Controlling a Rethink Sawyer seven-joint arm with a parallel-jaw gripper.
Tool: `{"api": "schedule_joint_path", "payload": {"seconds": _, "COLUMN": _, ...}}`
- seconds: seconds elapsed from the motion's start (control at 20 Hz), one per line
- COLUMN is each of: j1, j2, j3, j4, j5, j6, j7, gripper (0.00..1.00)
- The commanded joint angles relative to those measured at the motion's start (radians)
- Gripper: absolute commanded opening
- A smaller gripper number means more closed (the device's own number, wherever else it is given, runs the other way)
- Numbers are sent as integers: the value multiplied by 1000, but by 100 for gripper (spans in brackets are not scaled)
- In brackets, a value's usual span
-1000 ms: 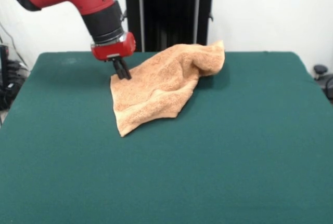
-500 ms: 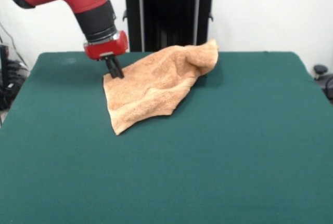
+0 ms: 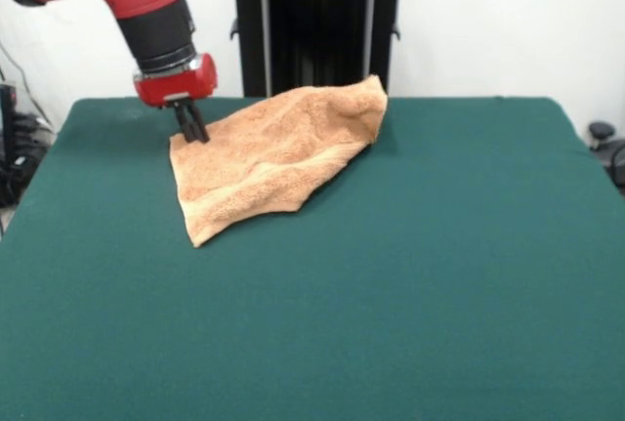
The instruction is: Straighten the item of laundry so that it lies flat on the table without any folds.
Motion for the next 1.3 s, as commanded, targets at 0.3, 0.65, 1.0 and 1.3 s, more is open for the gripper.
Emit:
{"api": "schedule_joint_path", "payload": {"seconds": 0.3, "j1": -12, "j2": -24, "j3": -158, "j4": -288, "j5": -135, "j6": 308, "j7": -362, "gripper": 0}}
{"api": "schedule_joint_path", "payload": {"seconds": 0.65, "j1": -24, "j2": -38, "j3": -138, "j4": -292, "j5": -132, "j6": 355, "j7": -408, "gripper": 0}}
{"api": "schedule_joint_path", "payload": {"seconds": 1.0, "j1": -51, "j2": 4, "j3": -114, "j4": -322, "j5": -142, "j6": 367, "j7": -440, "gripper": 0}}
{"api": "schedule_joint_path", "payload": {"seconds": 1.3, "j1": -47, "j2": 10, "j3": -124, "j4": -302, "j5": -154, "j6": 352, "j7": -396, "gripper": 0}}
